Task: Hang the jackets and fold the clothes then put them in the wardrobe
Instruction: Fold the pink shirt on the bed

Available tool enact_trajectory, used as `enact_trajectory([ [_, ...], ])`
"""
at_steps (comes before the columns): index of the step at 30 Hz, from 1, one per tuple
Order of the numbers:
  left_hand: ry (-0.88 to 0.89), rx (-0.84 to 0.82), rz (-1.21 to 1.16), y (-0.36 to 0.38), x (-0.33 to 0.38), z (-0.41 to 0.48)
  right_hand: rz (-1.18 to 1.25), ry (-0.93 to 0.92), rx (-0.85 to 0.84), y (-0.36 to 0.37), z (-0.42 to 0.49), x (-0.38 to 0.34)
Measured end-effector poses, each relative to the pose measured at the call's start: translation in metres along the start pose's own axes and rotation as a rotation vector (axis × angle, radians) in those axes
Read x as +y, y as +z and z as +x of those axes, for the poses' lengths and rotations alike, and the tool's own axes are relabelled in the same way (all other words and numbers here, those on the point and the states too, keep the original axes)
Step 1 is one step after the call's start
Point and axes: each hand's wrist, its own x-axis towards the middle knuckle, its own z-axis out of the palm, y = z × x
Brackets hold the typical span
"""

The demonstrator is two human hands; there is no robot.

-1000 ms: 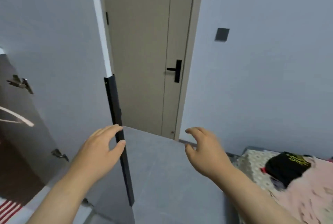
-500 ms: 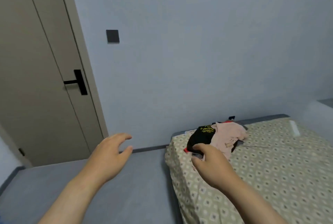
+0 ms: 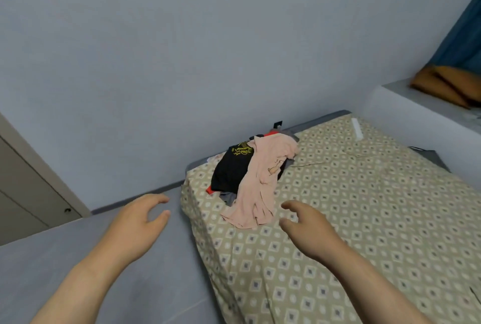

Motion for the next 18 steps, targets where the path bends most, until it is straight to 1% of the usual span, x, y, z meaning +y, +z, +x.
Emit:
enact_trajectory([
  [5,-0.031,-0.089,-0.002,0.022,-0.024,0.07,-0.01,0.064,-0.043,0.016,0.057,-0.004],
  [8,-0.076,-0.075,-0.006,0.024,-0.041,0.095,-0.021,0.097,-0.057,0.024,0.085,-0.007],
  [10,-0.078,-0.06,-0.004,0.027,-0.054,0.107,-0.072,0.07,-0.064,0.03,0.105,-0.011],
  [15,-0.101,-0.122,0.077,0.05,-0.077,0.128,-0.309,-0.023,-0.075,0.053,0.144,-0.02],
  [18,-0.109,-0.146,0.08,0.071,-0.084,0.136,-0.334,-0.026,-0.091,0.065,0.167,-0.017],
])
